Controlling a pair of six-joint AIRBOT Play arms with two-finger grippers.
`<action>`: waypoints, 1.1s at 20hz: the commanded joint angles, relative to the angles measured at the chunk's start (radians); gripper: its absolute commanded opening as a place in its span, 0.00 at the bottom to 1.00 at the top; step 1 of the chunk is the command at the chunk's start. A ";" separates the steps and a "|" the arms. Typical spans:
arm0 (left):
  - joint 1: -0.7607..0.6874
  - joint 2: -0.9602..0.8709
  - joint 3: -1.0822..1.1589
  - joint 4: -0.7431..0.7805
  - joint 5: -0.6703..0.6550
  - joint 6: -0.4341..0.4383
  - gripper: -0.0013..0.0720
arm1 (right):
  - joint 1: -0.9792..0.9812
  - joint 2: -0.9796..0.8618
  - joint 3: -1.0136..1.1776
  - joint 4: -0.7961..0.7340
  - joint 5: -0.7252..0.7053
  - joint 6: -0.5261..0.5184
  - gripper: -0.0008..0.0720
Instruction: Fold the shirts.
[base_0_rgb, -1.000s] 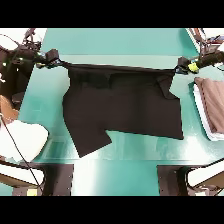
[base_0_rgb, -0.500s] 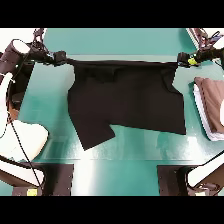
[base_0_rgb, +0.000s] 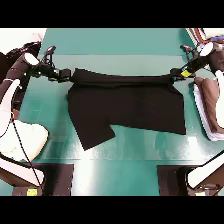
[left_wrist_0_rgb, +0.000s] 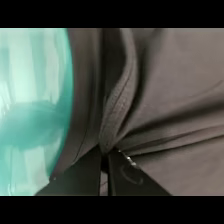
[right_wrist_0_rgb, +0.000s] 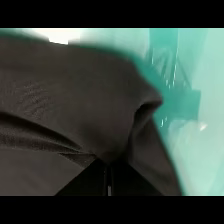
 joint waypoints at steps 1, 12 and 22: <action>0.000 -0.001 -0.027 -0.001 -0.026 0.000 0.06 | 0.015 0.060 -0.131 -0.007 -0.041 0.004 0.03; 0.043 0.103 -0.002 0.076 -0.236 -0.037 0.75 | -0.074 0.263 -0.231 0.004 0.100 -0.008 0.57; 0.082 0.611 -0.787 0.027 -0.153 -0.063 0.75 | -0.230 0.616 -0.685 0.296 0.030 -0.115 0.57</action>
